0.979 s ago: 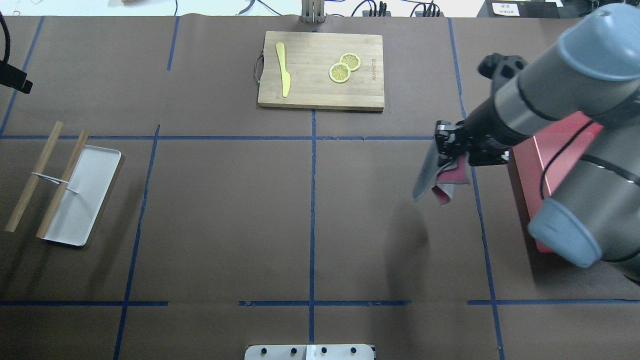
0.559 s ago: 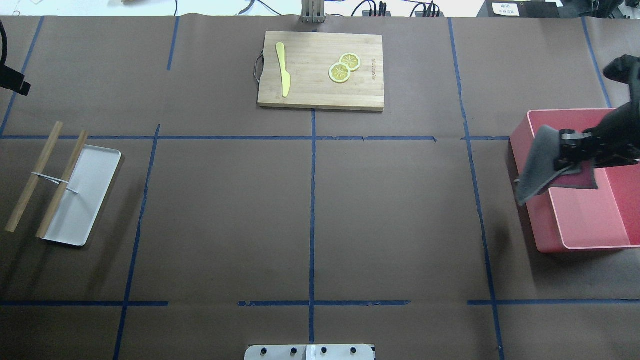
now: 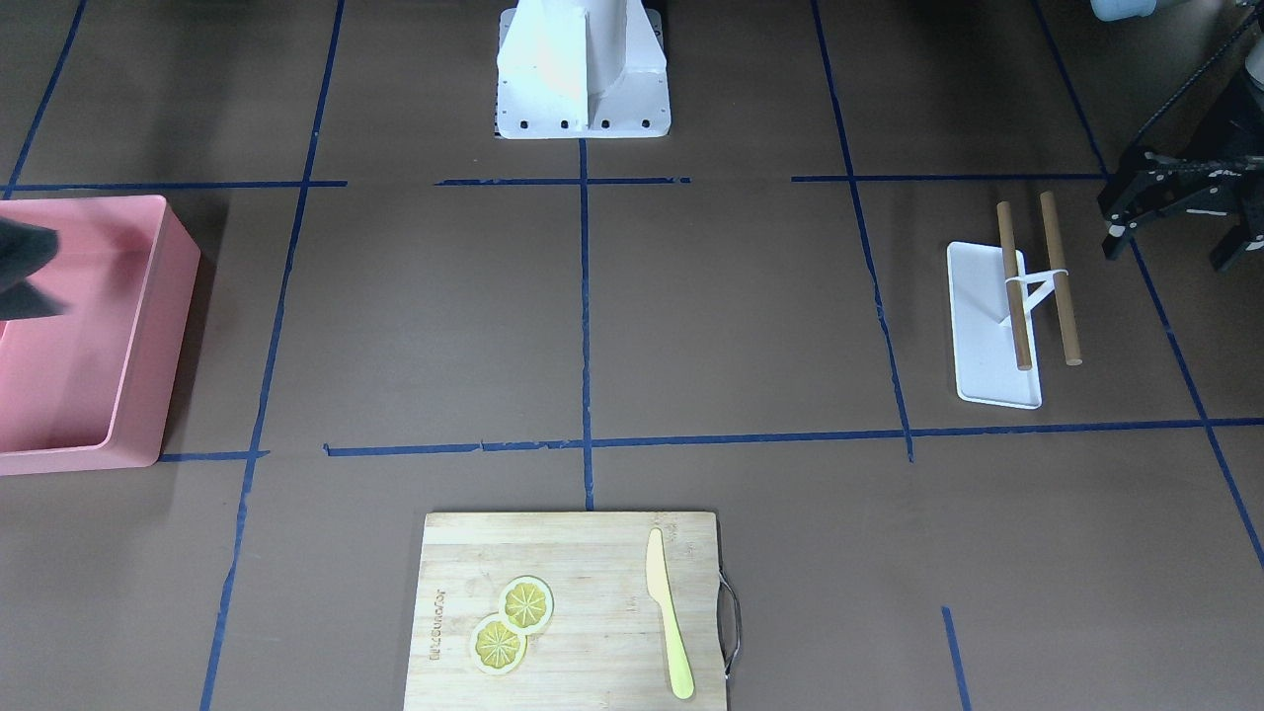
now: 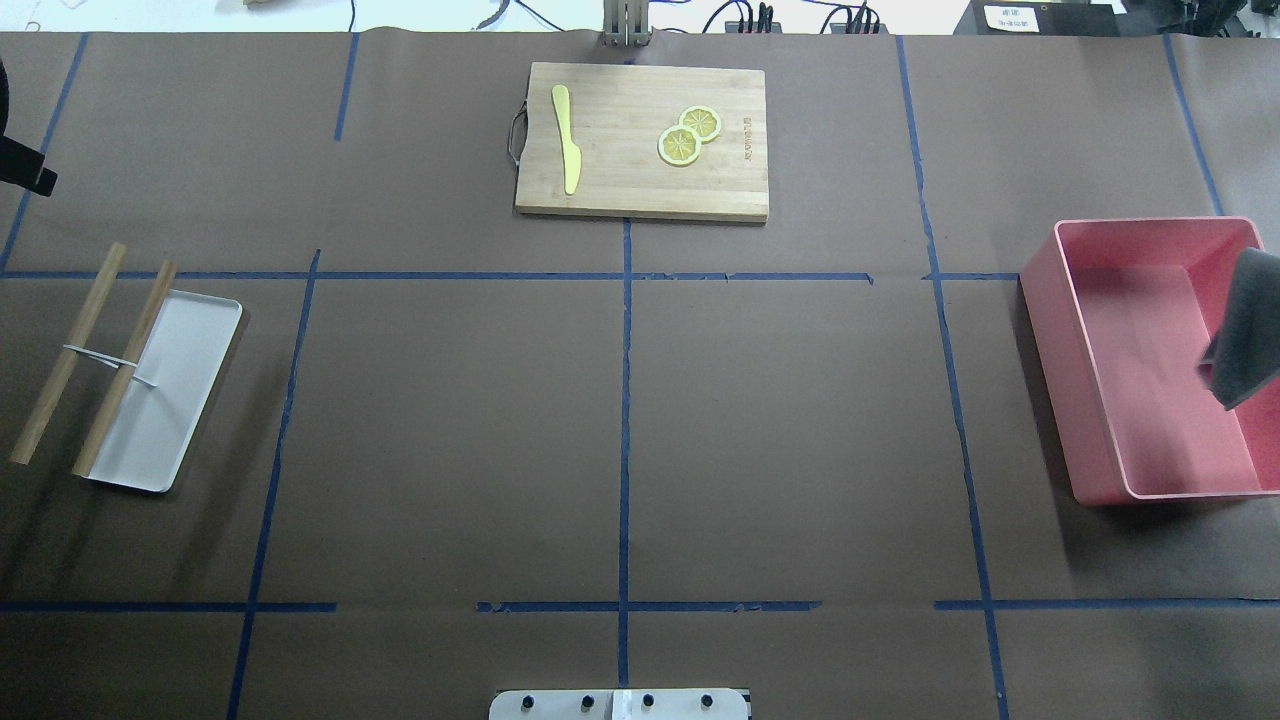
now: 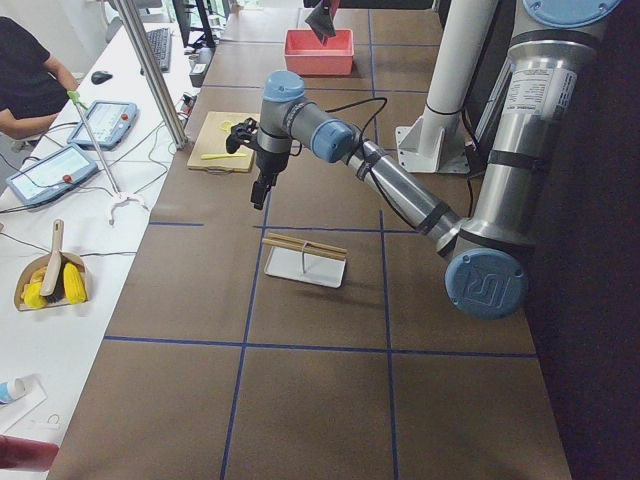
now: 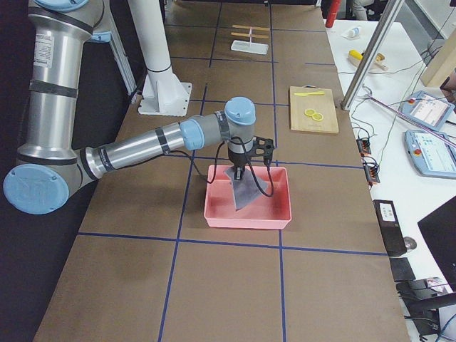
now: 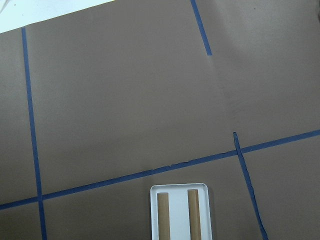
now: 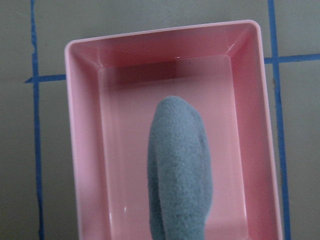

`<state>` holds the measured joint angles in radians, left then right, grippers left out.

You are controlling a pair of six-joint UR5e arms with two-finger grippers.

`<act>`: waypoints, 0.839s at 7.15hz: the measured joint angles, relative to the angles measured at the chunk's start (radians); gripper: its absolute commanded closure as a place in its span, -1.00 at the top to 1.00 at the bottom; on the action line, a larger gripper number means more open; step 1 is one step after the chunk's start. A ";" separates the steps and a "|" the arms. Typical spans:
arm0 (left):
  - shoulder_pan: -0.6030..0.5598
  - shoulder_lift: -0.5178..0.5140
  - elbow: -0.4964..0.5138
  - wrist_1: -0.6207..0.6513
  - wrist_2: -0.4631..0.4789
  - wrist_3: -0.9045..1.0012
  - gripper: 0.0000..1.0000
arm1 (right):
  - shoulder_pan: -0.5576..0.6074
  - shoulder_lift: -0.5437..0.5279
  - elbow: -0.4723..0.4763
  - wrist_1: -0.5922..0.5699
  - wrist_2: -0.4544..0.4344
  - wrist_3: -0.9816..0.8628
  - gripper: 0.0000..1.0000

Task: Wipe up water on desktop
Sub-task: 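Open the right gripper to drop the cloth into the pink bin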

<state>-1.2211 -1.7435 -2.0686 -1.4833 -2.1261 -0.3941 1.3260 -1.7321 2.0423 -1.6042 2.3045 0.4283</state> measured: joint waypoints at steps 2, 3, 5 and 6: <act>0.000 0.001 0.000 0.000 0.000 0.000 1.00 | 0.005 0.014 -0.045 0.002 0.003 -0.012 1.00; -0.001 0.003 0.000 0.000 0.000 0.000 1.00 | 0.005 0.018 -0.051 0.003 0.004 -0.014 1.00; -0.008 0.040 -0.001 0.000 -0.006 0.010 1.00 | 0.010 0.030 -0.036 0.002 0.004 -0.021 1.00; -0.028 0.078 0.000 0.000 -0.022 0.046 1.00 | 0.030 0.029 -0.032 -0.001 0.004 -0.050 1.00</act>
<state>-1.2488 -1.6658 -2.0686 -1.4832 -2.1477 -0.3479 1.3560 -1.7030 2.0104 -1.6057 2.3083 0.3780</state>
